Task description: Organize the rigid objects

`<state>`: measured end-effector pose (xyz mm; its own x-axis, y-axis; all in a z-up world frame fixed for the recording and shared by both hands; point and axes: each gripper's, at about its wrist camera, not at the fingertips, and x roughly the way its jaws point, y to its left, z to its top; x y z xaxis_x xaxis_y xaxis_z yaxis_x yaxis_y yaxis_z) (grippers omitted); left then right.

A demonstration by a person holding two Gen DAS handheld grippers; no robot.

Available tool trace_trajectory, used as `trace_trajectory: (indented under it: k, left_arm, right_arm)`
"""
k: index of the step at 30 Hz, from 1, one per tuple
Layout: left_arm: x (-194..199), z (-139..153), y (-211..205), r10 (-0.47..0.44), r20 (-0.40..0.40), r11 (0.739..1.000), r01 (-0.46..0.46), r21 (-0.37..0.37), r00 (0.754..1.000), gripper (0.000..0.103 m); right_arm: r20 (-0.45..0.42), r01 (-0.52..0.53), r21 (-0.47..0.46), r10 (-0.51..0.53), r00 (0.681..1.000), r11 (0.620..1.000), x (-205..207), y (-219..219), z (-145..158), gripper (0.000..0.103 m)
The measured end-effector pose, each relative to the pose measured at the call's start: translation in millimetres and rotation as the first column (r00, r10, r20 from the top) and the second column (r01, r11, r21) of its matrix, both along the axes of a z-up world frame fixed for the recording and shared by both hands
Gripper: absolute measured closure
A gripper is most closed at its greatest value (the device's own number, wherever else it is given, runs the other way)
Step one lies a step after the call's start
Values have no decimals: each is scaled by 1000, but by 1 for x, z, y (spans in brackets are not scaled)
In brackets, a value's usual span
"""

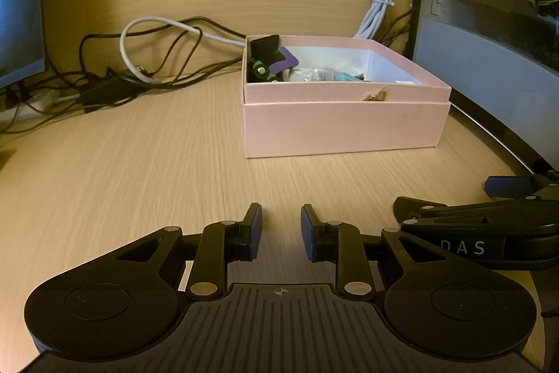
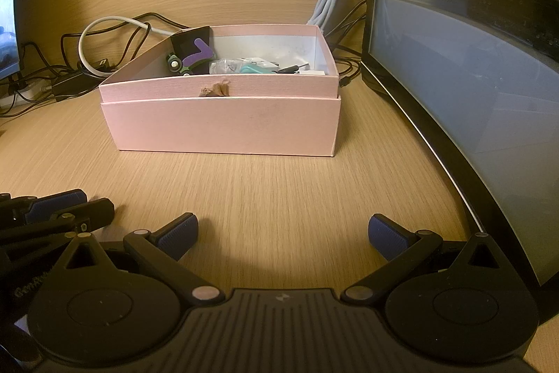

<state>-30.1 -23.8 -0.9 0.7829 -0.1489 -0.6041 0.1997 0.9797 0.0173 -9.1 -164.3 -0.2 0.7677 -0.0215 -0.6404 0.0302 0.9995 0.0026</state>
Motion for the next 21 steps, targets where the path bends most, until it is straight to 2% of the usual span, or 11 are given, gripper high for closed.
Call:
trace_trajectory:
  k: [21]
  left_arm:
    - [0,1,0,1,-1,1000,-1,-6,1000,76]
  right_arm:
    - [0,-1,0,1,1000,1000,0,0,0,0]
